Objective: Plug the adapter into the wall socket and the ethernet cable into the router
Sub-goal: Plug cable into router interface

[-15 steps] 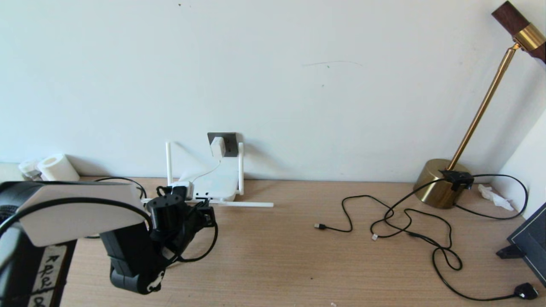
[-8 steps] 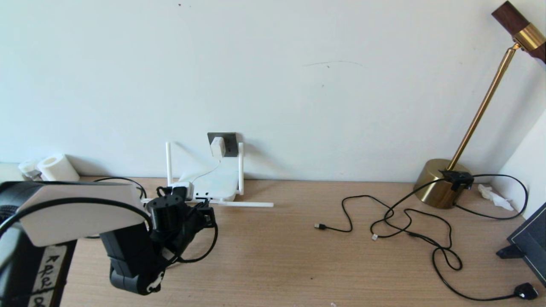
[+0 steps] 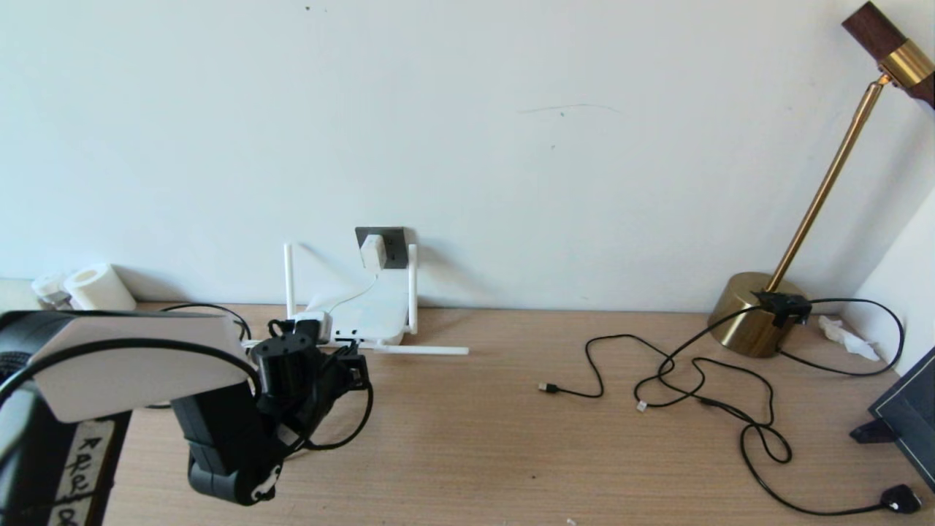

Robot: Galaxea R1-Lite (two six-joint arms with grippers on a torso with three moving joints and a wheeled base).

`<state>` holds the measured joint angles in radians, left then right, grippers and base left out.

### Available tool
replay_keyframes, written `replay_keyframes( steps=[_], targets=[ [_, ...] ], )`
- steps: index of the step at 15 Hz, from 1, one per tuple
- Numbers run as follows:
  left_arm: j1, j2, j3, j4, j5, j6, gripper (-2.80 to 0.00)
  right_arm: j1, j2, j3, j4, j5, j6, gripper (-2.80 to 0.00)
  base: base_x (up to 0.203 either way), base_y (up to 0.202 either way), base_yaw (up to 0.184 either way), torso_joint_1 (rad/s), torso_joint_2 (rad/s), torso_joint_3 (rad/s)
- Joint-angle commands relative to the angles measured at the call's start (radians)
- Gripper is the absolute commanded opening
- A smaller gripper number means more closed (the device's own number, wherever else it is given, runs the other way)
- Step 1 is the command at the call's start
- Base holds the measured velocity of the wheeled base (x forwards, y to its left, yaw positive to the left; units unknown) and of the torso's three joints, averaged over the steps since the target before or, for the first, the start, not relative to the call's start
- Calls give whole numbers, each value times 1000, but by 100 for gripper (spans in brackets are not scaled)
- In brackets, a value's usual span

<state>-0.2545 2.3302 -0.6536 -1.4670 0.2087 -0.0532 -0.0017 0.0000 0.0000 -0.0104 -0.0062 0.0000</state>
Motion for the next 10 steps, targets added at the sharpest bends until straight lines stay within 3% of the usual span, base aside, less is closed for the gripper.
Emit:
replay_keyframes(
  steps=[1, 10],
  targets=[
    [0, 1, 0, -7, 1, 0, -280, 0, 0, 0, 0, 0, 0, -280, 0, 0, 0, 0, 0, 0],
    [0, 3, -6, -7, 1, 0, -280, 0, 0, 0, 0, 0, 0, -280, 0, 0, 0, 0, 0, 0]
  ],
)
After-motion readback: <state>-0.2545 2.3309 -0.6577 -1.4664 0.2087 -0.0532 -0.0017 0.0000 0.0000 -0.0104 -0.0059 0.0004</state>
